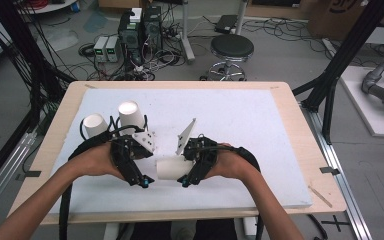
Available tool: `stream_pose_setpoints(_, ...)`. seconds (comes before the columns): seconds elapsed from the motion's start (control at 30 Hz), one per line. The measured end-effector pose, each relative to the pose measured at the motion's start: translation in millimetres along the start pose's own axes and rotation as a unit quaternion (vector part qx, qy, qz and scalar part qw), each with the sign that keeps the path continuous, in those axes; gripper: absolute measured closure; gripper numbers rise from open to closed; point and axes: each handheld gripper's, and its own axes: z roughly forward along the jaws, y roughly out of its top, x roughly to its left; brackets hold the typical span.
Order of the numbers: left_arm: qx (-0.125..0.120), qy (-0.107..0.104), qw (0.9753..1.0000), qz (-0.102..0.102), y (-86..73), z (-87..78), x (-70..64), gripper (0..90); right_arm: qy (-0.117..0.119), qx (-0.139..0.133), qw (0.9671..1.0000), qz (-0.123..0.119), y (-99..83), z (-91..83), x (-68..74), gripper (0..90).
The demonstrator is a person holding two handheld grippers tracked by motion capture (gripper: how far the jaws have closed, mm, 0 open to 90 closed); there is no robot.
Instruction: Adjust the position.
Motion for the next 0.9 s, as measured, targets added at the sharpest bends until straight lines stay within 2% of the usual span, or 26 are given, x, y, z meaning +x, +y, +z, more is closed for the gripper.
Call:
stream_pose_setpoints(0.13,0.017,-0.004,0.9998,0.007,5.6,4.1,-1.7,16.6,0.0,0.015,0.9999,-0.005,3.0,3.8,0.8,25.3)
stream_pose_setpoints(0.3,0.023,-0.014,0.9995,0.015,12.7,10.4,-3.6,16.6,0.001,0.025,0.9996,-0.011,8.0,6.6,2.4,25.4)
stream_pose_setpoints(0.63,0.03,-0.021,0.999,0.027,18.8,19.7,-5.4,17.3,0.006,0.022,0.9996,-0.015,10.5,6.2,4.2,25.4)
stream_pose_setpoints(0.77,0.03,-0.025,0.999,0.024,20.2,21.9,-6.2,17.5,0.007,0.02,0.9996,-0.018,10.5,5.9,4.6,25.4)
stream_pose_setpoints(0.8,0.041,-0.021,0.9983,0.037,20.9,21.7,-4.3,17.6,0.006,0.017,0.9997,-0.019,10.6,6.2,4.7,25.4)
stream_pose_setpoints(0.83,0.036,-0.023,0.9986,0.031,20.8,23.3,-5.5,17.6,0.005,0.016,0.9997,-0.018,10.6,6.3,5.2,25.5)
stream_pose_setpoints(0.9,0.042,-0.022,0.9982,0.038,21.8,24.3,-5.2,18.3,0.005,0.015,0.9997,-0.019,10.8,6.6,5.3,25.5)
